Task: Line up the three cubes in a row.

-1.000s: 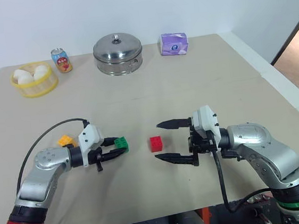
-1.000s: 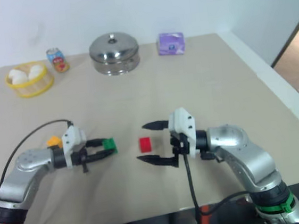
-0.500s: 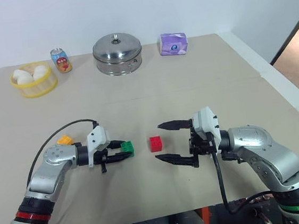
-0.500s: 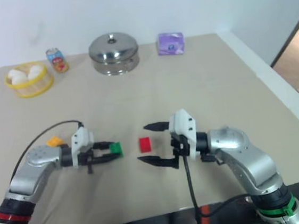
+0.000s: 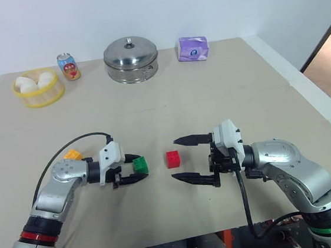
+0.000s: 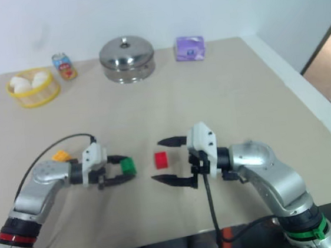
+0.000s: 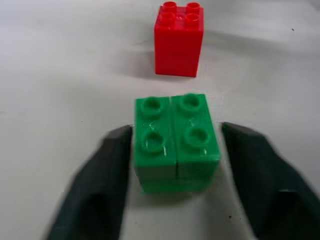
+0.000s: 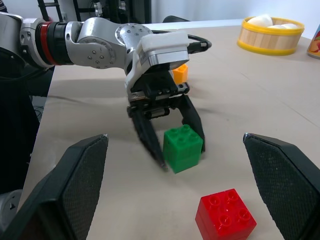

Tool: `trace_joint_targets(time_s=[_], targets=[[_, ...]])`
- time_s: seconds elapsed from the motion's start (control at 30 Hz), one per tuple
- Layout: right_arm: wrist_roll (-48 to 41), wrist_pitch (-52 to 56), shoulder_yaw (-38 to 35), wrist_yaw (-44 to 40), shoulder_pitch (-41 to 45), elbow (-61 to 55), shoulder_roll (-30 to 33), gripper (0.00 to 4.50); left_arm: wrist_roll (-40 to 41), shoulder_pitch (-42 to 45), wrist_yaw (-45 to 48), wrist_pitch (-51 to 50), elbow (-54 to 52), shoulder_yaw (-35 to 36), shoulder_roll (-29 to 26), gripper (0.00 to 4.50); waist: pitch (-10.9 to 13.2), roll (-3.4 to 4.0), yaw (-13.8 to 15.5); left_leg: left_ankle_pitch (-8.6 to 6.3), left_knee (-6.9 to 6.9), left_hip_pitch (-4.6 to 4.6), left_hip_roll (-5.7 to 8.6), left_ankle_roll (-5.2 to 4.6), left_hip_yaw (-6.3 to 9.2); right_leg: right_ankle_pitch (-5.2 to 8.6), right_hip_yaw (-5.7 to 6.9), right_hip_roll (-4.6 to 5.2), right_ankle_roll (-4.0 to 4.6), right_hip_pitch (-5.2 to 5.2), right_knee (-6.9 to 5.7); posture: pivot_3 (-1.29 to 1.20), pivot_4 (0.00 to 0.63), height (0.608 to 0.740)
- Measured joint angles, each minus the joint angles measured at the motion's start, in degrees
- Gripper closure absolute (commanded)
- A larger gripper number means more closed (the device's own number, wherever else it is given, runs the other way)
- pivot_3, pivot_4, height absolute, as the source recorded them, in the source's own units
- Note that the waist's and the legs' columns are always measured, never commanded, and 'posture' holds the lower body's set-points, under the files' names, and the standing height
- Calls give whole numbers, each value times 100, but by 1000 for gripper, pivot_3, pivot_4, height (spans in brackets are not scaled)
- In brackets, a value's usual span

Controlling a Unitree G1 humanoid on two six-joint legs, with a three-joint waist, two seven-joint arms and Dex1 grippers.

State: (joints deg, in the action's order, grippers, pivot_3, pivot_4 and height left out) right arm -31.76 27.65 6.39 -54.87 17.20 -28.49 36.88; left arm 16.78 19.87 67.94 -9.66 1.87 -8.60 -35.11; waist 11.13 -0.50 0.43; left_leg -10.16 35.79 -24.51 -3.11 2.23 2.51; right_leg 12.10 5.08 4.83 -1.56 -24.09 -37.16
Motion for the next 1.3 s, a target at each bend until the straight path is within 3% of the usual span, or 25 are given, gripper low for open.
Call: trace_joint_targets(time_s=[0.03,0.4,0.53,0.7,0.97,1.3], targets=[[2,-2,1,-2,0,0,0,0,7,-2,-3,-45,-10,2,-15,158,0,0,0,0,0,0,-1,0,0,0,0,-1,0,0,0,0,150,740],[13,-56,45,-125,154,91,-27,0,737,-669,-692,-1078,-1585,930,-369,158,0,-1,-4,0,-1,2,-10,0,-3,1,-4,-7,1,-2,0,0,150,740],[12,-83,43,-190,216,230,-40,0,1180,-853,-1408,-1670,-2227,1526,-334,158,2,-3,-3,0,0,2,-14,0,-3,0,-4,-11,2,-1,0,0,150,740],[21,-181,37,-327,298,430,-34,0,1335,-1188,-2805,-1965,-2692,2457,154,158,1,-3,-6,0,-1,10,-16,0,-7,-7,-11,-16,-7,2,0,0,150,740],[72,-271,49,-451,401,626,-63,0,871,-1764,-4558,-1853,-2588,3411,859,158,-2,-16,0,0,1,18,-26,1,-10,-7,-17,-29,12,7,-1,0,150,740],[229,-323,93,-587,561,775,-111,0,674,-1905,-4308,-1501,-1615,3272,813,158,-4,-21,1,0,6,18,-32,1,-12,-12,-21,-36,20,5,-1,0,150,740]])
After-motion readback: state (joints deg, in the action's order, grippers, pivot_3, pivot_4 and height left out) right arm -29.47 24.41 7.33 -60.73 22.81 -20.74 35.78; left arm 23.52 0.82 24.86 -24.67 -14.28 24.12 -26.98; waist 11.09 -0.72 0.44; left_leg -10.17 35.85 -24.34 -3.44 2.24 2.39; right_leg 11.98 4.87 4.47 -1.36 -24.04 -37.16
